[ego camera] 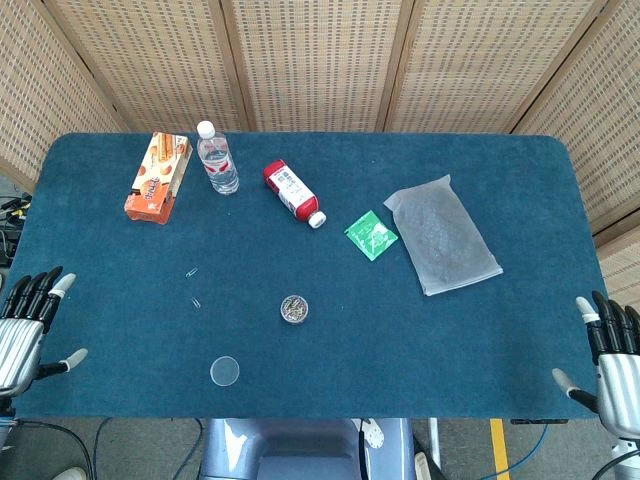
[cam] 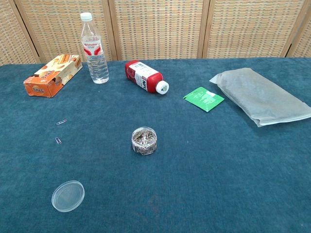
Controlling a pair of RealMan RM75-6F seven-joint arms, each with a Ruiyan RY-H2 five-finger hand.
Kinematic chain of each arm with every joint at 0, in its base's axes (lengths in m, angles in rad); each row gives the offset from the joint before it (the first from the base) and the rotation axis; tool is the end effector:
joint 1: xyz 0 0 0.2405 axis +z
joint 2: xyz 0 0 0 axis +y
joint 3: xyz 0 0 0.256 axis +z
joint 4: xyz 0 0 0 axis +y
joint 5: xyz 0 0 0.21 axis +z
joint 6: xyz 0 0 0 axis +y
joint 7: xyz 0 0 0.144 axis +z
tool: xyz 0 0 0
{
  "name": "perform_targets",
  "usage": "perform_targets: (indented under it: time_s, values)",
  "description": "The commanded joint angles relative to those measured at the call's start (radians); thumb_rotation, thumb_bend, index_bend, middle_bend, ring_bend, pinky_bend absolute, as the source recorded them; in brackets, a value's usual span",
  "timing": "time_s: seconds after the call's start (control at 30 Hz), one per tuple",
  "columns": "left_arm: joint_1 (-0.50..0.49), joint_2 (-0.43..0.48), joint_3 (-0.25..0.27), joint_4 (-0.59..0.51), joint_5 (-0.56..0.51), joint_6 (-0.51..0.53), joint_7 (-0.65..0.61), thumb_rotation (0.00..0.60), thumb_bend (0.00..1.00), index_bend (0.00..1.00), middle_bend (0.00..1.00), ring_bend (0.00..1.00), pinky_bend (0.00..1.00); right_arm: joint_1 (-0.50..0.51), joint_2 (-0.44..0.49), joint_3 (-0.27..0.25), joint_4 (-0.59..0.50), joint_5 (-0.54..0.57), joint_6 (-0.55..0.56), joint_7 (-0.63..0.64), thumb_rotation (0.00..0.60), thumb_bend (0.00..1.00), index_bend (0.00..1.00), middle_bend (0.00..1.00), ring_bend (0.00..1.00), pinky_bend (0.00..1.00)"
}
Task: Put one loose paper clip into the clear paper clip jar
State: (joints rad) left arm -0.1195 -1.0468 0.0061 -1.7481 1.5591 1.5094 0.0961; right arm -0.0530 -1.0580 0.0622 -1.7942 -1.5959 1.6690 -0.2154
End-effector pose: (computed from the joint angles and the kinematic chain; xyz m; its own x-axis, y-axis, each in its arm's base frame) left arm -0.2789 0.1769 0.1626 0.4320 0.0169 0.9017 0.8979 -0.1015 -0.4283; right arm -0.2788 -0.1402 0.1854 0.4838 0.1373 0.8643 -0.8746 0.0423 0.4829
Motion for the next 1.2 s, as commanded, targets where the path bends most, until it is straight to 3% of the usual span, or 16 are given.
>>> perform_targets:
  time_s: [0.03,0.33,0.53,0.67,0.97,1.2]
  values:
    - [-0.001,-0.002,-0.002,0.0,-0.001,-0.004,0.004,0.6,0.1,0.0,0.0,0.0,0.0,-0.003,0.0,-0.002,-0.001,-0.007,0.006,0.0,0.6,0.0,0.0,0.0,0.0,0.0]
    - [-0.04,-0.035,-0.016,0.048,-0.004,-0.067,0.016,0.6,0.15,0.02,0.0,0.0,0.0,0.0,0.001,0.001,0.0,0.002,-0.004,0.016,0.6,0.0,0.0,0.0,0.0,0.0]
    - [-0.176,-0.128,-0.047,0.191,0.046,-0.216,-0.027,0.6,0.27,0.32,0.0,0.0,0.0,0.002,0.001,0.011,0.0,0.016,-0.003,0.025,0.6,0.0,0.0,0.0,0.0,0.0]
    - [-0.272,-0.184,-0.057,0.286,0.076,-0.33,0.013,0.6,0.31,0.4,0.0,0.0,0.0,0.01,0.002,0.017,-0.005,0.033,-0.02,0.032,0.6,0.0,0.0,0.0,0.0,0.0]
    - [-0.413,-0.301,-0.049,0.433,0.079,-0.529,0.092,0.6,0.39,0.45,0.0,0.0,0.0,0.029,-0.01,0.04,0.005,0.099,-0.06,0.013,0.6,0.0,0.0,0.0,0.0,0.0]
    - [-0.472,-0.392,-0.021,0.565,0.095,-0.578,0.044,0.6,0.41,0.46,0.0,0.0,0.0,0.036,-0.018,0.051,0.011,0.14,-0.077,0.004,0.6,0.0,0.0,0.0,0.0,0.0]
